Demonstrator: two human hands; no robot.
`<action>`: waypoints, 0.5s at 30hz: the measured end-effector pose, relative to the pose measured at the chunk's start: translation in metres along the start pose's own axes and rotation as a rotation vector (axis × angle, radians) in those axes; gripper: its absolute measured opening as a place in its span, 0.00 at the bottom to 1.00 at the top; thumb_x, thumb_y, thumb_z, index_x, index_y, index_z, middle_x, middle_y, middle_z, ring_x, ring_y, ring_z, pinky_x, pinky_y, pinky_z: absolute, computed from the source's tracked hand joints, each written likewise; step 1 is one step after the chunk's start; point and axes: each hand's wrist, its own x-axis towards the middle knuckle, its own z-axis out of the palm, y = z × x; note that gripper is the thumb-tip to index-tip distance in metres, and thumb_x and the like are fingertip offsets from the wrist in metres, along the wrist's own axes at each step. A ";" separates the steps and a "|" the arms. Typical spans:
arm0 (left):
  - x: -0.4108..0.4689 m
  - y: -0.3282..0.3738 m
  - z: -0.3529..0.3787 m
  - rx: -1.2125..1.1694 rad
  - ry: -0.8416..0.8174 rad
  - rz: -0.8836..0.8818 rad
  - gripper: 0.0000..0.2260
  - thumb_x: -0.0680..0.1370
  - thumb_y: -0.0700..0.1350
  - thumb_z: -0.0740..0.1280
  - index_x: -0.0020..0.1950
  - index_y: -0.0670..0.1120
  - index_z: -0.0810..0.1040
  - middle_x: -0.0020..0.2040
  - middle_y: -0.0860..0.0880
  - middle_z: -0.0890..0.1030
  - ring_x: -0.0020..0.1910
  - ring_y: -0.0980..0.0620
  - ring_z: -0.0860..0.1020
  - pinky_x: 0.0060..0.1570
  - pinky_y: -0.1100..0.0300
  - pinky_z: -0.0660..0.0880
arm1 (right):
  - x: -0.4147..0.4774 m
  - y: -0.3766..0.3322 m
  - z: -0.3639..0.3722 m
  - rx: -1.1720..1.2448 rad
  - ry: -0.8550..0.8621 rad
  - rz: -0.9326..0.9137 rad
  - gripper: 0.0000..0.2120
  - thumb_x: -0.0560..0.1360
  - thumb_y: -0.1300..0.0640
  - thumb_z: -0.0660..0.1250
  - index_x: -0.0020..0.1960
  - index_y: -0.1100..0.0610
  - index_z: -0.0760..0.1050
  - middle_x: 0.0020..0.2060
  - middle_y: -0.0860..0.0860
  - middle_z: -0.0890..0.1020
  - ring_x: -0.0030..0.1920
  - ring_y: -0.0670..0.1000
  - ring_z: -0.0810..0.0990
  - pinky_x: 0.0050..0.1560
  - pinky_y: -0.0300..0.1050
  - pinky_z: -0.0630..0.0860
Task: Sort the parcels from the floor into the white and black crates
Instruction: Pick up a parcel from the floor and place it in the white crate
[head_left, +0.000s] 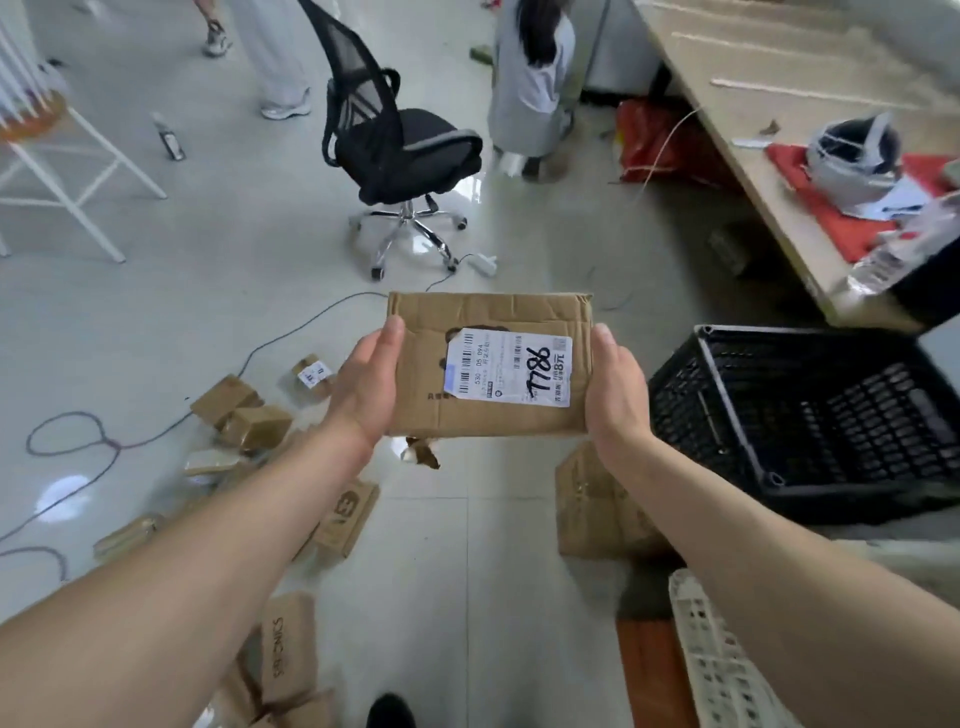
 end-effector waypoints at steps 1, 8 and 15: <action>-0.007 0.010 0.017 0.001 -0.027 0.027 0.40 0.65 0.80 0.55 0.67 0.57 0.77 0.58 0.54 0.83 0.57 0.51 0.82 0.60 0.45 0.78 | -0.002 -0.001 -0.022 0.011 0.033 -0.004 0.36 0.72 0.27 0.52 0.51 0.57 0.79 0.47 0.51 0.83 0.51 0.53 0.81 0.52 0.52 0.75; -0.054 0.069 0.144 -0.013 -0.213 0.136 0.34 0.70 0.77 0.57 0.63 0.56 0.80 0.56 0.53 0.85 0.54 0.51 0.84 0.57 0.45 0.80 | -0.017 0.007 -0.176 0.118 0.246 -0.009 0.26 0.82 0.35 0.56 0.51 0.57 0.77 0.45 0.49 0.80 0.47 0.51 0.78 0.53 0.53 0.73; -0.097 0.108 0.262 -0.021 -0.545 0.221 0.38 0.68 0.77 0.58 0.64 0.51 0.80 0.56 0.48 0.85 0.54 0.46 0.84 0.55 0.45 0.81 | -0.034 0.040 -0.299 0.111 0.434 0.026 0.38 0.71 0.22 0.49 0.55 0.51 0.81 0.48 0.49 0.87 0.50 0.52 0.85 0.57 0.60 0.78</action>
